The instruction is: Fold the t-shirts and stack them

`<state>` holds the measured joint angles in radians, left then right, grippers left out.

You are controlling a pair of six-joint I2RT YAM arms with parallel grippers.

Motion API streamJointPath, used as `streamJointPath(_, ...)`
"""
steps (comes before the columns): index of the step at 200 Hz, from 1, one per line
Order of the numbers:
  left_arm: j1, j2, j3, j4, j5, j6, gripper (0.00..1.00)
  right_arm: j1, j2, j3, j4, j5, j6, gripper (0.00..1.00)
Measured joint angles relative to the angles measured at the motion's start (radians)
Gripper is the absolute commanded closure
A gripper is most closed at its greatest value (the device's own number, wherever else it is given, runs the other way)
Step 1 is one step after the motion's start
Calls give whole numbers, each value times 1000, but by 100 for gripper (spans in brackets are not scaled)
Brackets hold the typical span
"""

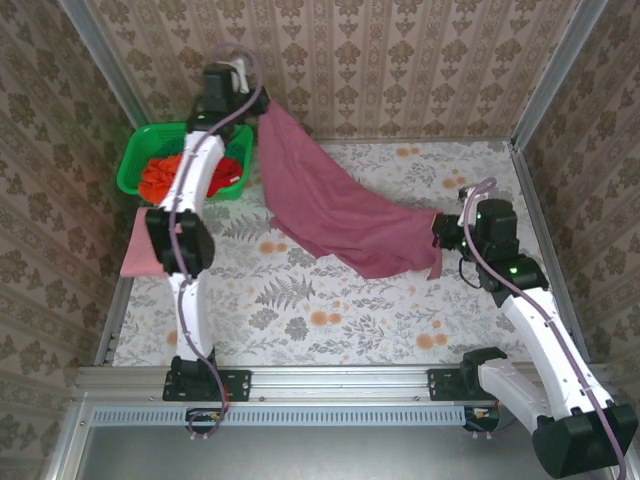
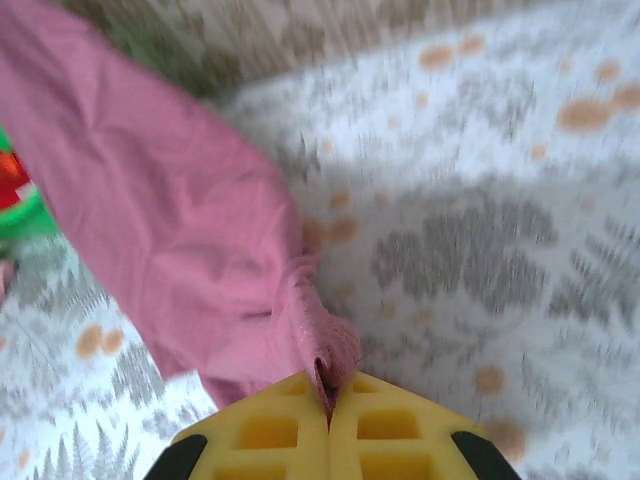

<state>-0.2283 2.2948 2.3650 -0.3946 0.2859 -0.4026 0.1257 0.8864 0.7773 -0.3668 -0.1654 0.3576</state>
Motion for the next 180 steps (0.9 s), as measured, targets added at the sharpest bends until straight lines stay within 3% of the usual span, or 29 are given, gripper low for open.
streamJointPath(18,-48,140,89,-62,0,11,79,10,13,-70,5,-27,26,100)
streamJointPath(48,-106,274,162,-137,8,21,23,34,32,-131,23,-58,43,95)
streamJointPath(64,-118,278,156,-166,10,27,1,52,34,-134,25,-83,34,92)
streamJointPath(90,-120,189,49,-148,2,38,0,133,59,-134,27,-125,-1,82)
streamJointPath(104,-120,87,-70,-119,-15,42,0,203,91,-133,27,-142,-25,62)
streamJointPath(119,-120,-48,-214,-78,-40,50,0,266,123,-129,26,-148,-51,31)
streamJointPath(133,-125,-189,-354,-19,-67,56,0,290,128,-124,27,-130,-52,13)
streamJointPath(162,-161,-478,-682,142,-143,46,0,283,147,-79,73,-27,-67,9)
streamJointPath(180,-197,-595,-879,232,-198,2,0,258,249,3,119,18,-68,10)
